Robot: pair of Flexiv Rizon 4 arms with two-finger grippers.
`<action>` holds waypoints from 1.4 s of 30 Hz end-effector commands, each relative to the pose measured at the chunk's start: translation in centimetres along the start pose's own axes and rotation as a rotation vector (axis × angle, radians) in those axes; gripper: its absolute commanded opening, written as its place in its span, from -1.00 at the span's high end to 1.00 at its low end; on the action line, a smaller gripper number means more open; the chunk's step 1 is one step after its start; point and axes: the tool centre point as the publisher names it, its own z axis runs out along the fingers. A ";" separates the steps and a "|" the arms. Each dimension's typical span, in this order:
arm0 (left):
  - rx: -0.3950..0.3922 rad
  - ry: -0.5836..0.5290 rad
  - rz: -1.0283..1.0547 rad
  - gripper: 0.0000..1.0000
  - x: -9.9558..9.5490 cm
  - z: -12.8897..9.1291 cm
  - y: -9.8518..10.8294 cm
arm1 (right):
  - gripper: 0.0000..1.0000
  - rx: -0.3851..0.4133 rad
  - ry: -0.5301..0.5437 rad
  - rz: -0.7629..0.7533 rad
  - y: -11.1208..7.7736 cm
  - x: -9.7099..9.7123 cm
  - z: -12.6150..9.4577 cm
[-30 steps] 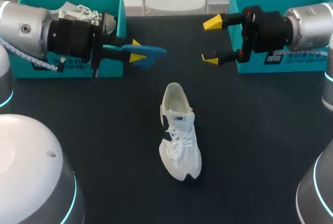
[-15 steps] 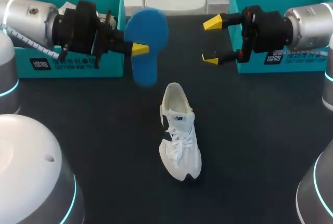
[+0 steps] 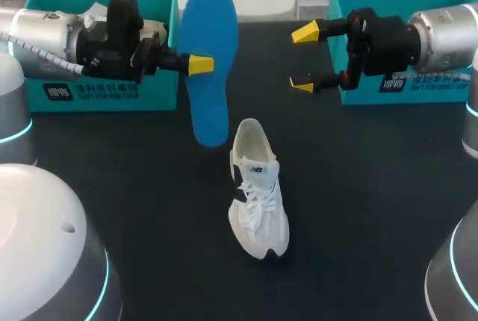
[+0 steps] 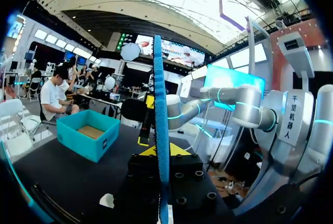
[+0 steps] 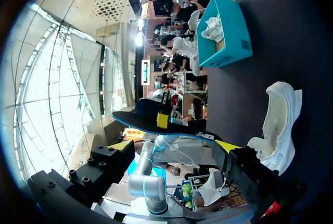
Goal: Take the shoe out of the shoebox, open the shoe tongue, remove and reinsert the insole, then place the shoe into the shoebox
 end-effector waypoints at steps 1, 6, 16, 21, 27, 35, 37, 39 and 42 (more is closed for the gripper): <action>0.106 -0.029 -0.502 1.00 0.1 0.2 0.3 | -1.00 0.000 -0.003 0.001 0.0 0.0 0.1; 0.106 -0.029 -0.502 1.00 0.1 0.2 0.3 | -1.00 0.000 -0.003 0.001 0.0 0.0 0.1; 0.090 -0.019 -0.725 1.00 -1.3 0.7 1.2 | -1.00 0.000 -0.003 0.001 0.0 0.0 0.1; 0.103 -0.019 -0.811 1.00 -2.2 1.4 1.9 | -1.00 -0.035 -0.145 -0.007 -0.6 0.5 1.0; 0.101 -0.025 -0.859 1.00 -2.9 2.2 2.9 | -1.00 -0.056 -0.343 -0.018 -1.3 1.4 2.7; 0.094 0.011 -1.002 1.00 -4.2 3.1 3.5 | -1.00 -0.085 -0.539 0.003 -2.4 2.4 4.9; 0.084 0.023 -1.014 1.00 -4.4 3.3 3.7 | -1.00 -0.088 -0.583 0.032 -2.7 2.7 5.4; 0.086 0.041 -1.054 1.00 -4.7 3.5 3.9 | -1.00 -0.092 -0.640 0.079 -3.0 3.1 5.9; 0.085 0.061 -1.104 1.00 -5.0 3.7 3.9 | -1.00 -0.132 -0.732 0.193 -3.4 3.5 6.5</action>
